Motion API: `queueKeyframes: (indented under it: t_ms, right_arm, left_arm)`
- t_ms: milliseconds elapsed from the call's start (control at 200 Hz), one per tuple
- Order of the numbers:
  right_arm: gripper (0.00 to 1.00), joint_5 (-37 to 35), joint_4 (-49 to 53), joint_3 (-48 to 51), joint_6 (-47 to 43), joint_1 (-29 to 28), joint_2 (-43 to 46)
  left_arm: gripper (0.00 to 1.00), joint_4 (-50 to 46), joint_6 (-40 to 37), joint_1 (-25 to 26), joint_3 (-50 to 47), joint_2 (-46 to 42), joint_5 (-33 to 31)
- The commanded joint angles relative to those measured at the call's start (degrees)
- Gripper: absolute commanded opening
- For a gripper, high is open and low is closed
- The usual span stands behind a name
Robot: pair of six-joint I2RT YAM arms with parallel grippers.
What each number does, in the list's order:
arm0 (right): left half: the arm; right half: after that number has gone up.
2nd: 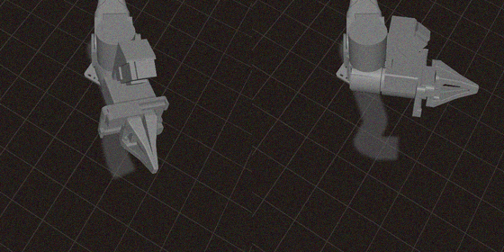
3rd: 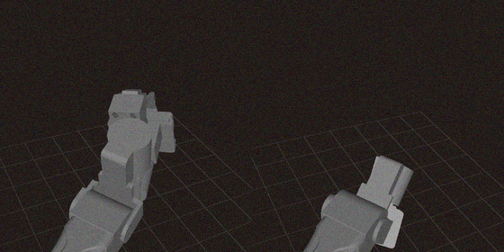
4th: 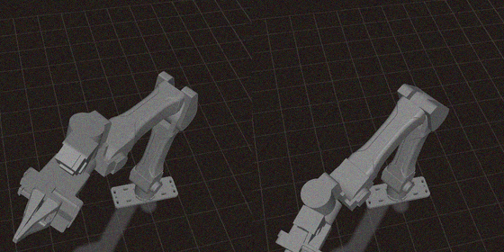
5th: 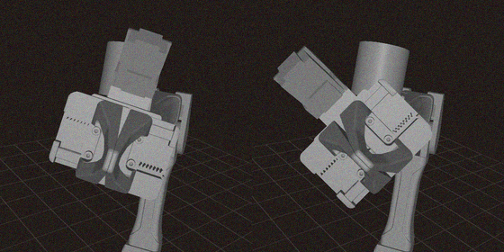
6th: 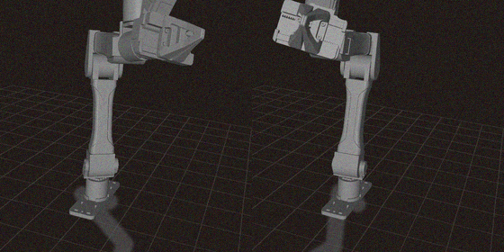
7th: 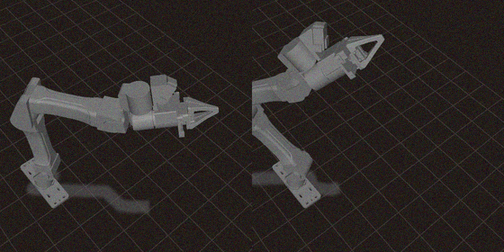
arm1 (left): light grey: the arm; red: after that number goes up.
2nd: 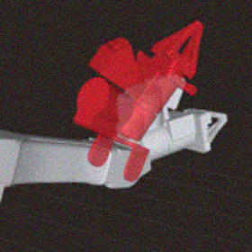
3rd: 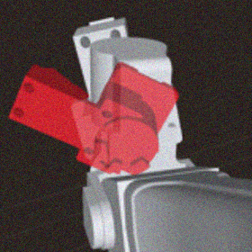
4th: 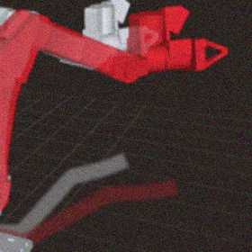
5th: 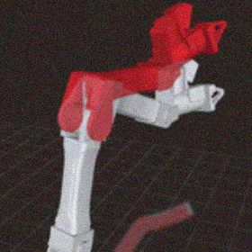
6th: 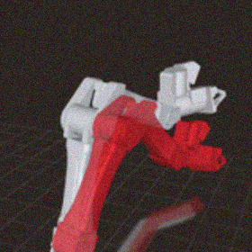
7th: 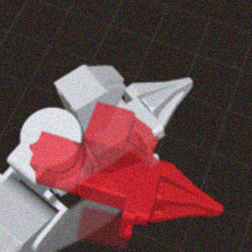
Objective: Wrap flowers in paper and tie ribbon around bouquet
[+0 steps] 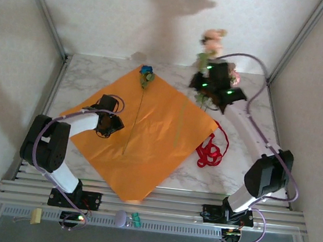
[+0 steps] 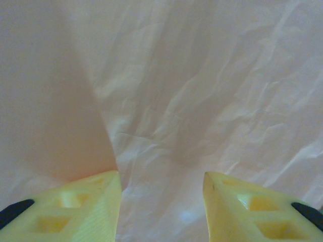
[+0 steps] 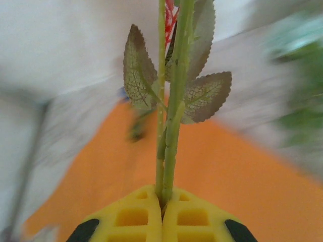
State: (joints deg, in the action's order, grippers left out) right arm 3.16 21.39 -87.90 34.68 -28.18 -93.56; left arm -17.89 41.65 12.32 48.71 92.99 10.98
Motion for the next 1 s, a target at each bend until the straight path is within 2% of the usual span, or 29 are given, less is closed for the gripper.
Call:
queueKeyframes:
  t_ms: [0,150,315,415,490,751,786,886,996]
  right_arm:
    - [0.0,12.83,-13.26,0.24,8.92,-7.4,-7.61]
    - [0.0,15.97,-19.21,-6.72,13.49,-12.76,-19.44]
    - [0.0,17.14,-27.67,-11.43,20.42,-13.21,-30.67]
    - [0.0,17.56,-27.89,-17.38,21.75,-13.3,-36.43]
    - [0.0,17.91,-24.42,-22.6,20.78,-13.43,-40.42]
    - [0.0,17.02,-13.11,-32.91,15.58,-13.47,-48.71]
    - [0.07,17.29,-11.05,-34.89,14.62,-13.48,-49.74]
    - [0.36,16.86,-5.11,-39.5,11.51,-13.55,-50.49]
    - [0.51,11.48,-0.3,-37.66,6.71,-13.35,-43.45]
  left_arm:
    - [0.46,2.8,0.43,0.25,-1.52,-4.26,1.85]
    - [0.38,5.79,2.66,-1.16,-4.22,-8.13,5.06]
    - [0.23,7.06,4.3,-2.04,-7.43,-8.39,6.24]
    - [0.1,6.52,4.93,-2.14,-8.98,-8.18,5.17]
    - [0.0,5.64,5.26,-2.13,-9.89,-8.31,3.48]
    - [0.0,4.1,5.44,-2.12,-11.44,-10.51,1.27]
    - [0.0,4.25,5.14,-2.13,-11.44,-10.41,1.55]
    - [0.0,4.44,4.9,-2.15,-11.36,-10.12,1.93]
    - [0.0,4.27,4.53,-2.14,-11.05,-10.05,2.05]
